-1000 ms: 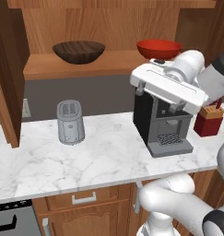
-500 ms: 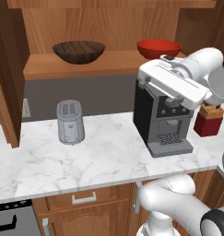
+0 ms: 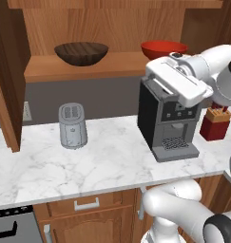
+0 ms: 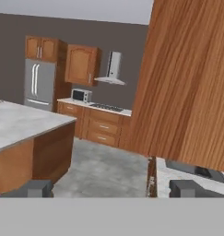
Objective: Move the bowls from the cabinet to the plates on the dining table.
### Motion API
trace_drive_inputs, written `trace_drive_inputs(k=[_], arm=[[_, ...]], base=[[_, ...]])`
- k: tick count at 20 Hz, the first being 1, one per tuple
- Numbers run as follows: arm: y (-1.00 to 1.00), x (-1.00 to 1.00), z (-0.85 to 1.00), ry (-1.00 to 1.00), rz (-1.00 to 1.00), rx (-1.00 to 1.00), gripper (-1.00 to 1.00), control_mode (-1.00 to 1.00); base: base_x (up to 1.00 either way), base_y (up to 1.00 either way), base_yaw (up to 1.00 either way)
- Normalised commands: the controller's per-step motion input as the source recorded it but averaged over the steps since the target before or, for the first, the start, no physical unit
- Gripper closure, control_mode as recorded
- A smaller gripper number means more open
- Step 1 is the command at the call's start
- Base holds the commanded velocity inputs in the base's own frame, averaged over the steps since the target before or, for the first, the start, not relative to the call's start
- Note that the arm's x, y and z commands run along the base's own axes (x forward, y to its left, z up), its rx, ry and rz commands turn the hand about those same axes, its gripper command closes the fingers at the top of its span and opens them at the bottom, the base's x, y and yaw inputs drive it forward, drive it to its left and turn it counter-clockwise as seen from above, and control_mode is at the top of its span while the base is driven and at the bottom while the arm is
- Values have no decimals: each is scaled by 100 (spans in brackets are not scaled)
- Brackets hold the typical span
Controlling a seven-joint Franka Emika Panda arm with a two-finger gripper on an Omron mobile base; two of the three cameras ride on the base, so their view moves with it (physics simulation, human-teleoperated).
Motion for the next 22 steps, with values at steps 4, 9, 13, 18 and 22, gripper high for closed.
trace_drive_inputs(k=[4, 9, 13, 18, 22], arm=[[0, 23, 0, 1, -24, -6, -100, -100], [0, 18, 0, 6, -26, -6, -100, -100], [0, 18, 0, 3, -25, -7, -100, -100], [0, 19, 0, 2, -23, -6, -100, -100], [0, 22, 0, 6, -22, -7, -100, -100]], base=[[0, 0, 0], [0, 0, 0], [0, 0, 0], [0, 0, 0], [0, 0, 0]])
